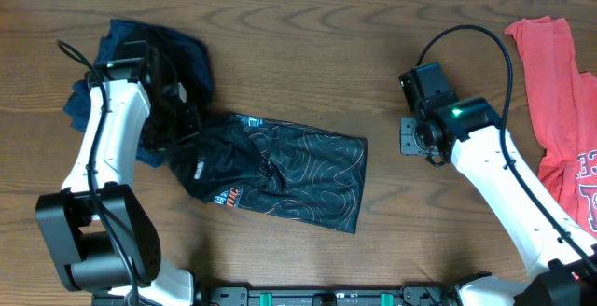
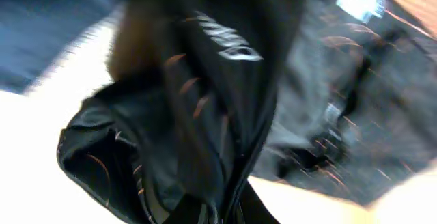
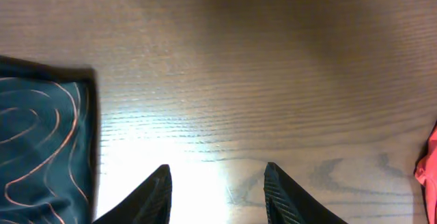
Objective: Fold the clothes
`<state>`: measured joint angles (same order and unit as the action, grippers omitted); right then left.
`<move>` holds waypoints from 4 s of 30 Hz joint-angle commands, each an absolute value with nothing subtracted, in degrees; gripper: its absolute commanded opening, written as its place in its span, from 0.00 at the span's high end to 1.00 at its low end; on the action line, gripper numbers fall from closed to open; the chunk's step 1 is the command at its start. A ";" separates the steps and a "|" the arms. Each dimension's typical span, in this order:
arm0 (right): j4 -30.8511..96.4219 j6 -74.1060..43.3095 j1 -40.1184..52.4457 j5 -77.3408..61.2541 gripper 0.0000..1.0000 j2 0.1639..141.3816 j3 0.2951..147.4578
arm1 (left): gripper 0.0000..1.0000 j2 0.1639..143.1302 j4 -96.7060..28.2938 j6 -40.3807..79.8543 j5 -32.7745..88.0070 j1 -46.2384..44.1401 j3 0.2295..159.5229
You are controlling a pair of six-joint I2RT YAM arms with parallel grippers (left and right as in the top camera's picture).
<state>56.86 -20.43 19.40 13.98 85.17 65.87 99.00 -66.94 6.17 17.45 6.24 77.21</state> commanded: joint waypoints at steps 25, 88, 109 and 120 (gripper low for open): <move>57.47 -20.71 19.14 13.02 0.59 89.38 63.05 | 0.90 98.10 -57.12 12.38 27.92 -37.21 77.80; 26.50 -6.57 32.60 -9.85 0.89 105.32 63.05 | 0.47 94.56 -58.00 10.59 15.99 -7.79 76.64; 31.90 -18.46 24.80 8.54 0.84 101.86 63.09 | 0.47 94.56 -58.02 10.59 16.01 -7.79 76.64; 36.23 -18.41 24.34 8.88 0.73 96.38 63.11 | 0.47 94.56 -58.04 10.59 16.01 -7.79 76.64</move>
<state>36.21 -17.80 24.71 7.60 101.75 63.11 94.06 -57.87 10.50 16.29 -7.75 77.21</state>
